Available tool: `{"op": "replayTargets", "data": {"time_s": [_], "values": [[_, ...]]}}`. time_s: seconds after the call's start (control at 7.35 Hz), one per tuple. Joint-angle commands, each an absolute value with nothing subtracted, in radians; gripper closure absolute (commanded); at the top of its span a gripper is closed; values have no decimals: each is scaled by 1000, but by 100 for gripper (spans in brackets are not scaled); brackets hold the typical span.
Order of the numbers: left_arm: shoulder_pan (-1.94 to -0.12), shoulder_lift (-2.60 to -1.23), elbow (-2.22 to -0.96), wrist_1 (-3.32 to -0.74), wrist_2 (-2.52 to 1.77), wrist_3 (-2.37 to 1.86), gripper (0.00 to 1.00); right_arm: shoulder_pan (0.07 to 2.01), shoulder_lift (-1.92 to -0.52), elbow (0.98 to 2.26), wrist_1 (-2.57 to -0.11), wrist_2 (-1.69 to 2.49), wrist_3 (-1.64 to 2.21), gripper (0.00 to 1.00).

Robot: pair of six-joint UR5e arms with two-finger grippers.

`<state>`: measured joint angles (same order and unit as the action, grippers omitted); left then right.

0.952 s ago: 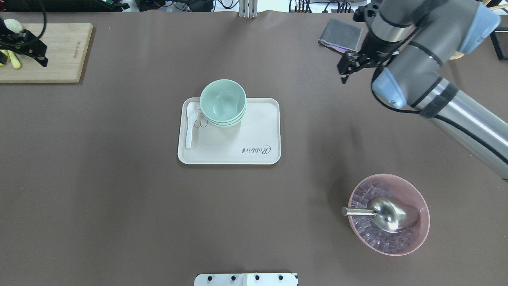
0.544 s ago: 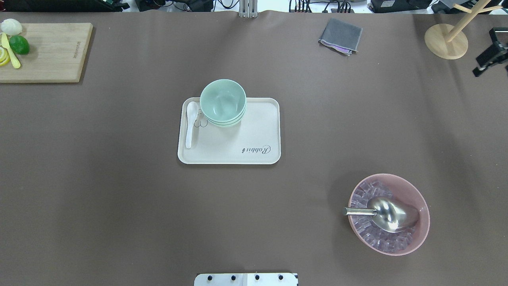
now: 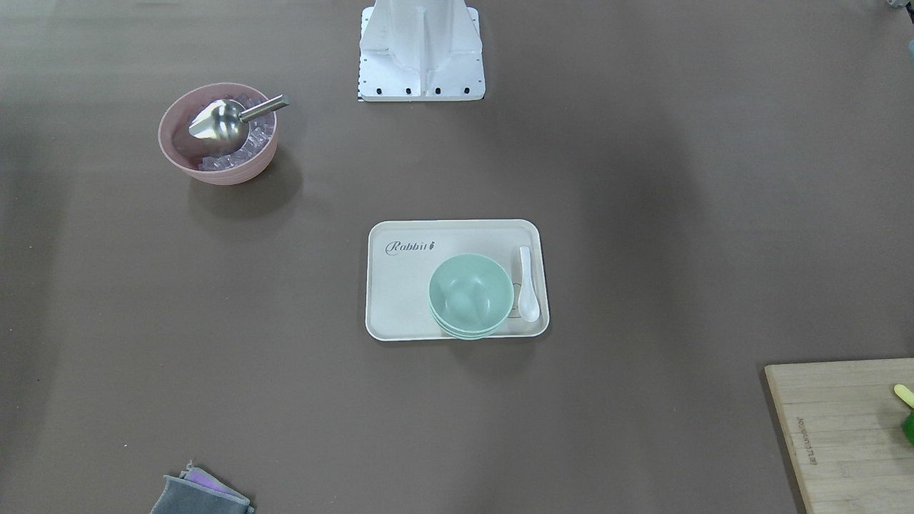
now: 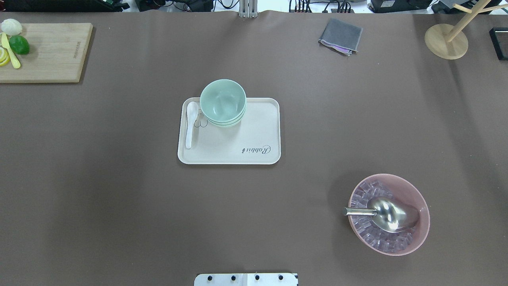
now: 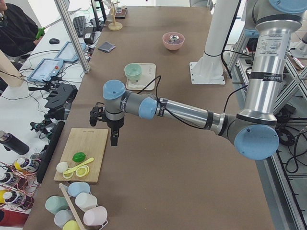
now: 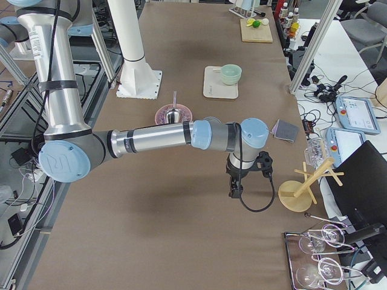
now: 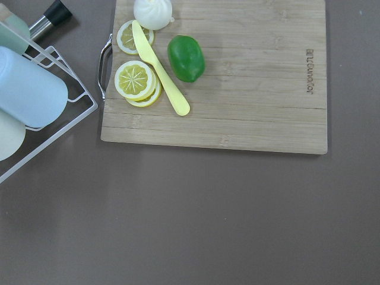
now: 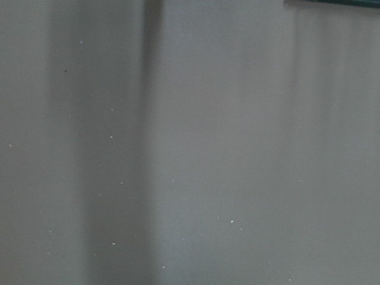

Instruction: Stack green bowls together

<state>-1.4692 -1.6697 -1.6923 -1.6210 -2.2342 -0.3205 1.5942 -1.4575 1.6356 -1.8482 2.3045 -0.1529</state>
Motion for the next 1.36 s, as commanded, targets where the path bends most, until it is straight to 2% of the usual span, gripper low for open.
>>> {"op": "replayTargets", "data": {"time_s": [0.0, 0.41, 1.22], "values": [[-1486, -1631, -1668, -1679, -2244, -307, 2, 1614, -1509, 1654, -1851, 2304, -154, 0], [-1584, -1585, -1672, -1677, -2359, -290, 2, 1614, -1537, 1631, -1839, 2307, -152, 0], [-1591, -1560, -1669, -1683, -2350, -290, 2, 1614, -1536, 1643, -1838, 2310, -146, 0]]}}
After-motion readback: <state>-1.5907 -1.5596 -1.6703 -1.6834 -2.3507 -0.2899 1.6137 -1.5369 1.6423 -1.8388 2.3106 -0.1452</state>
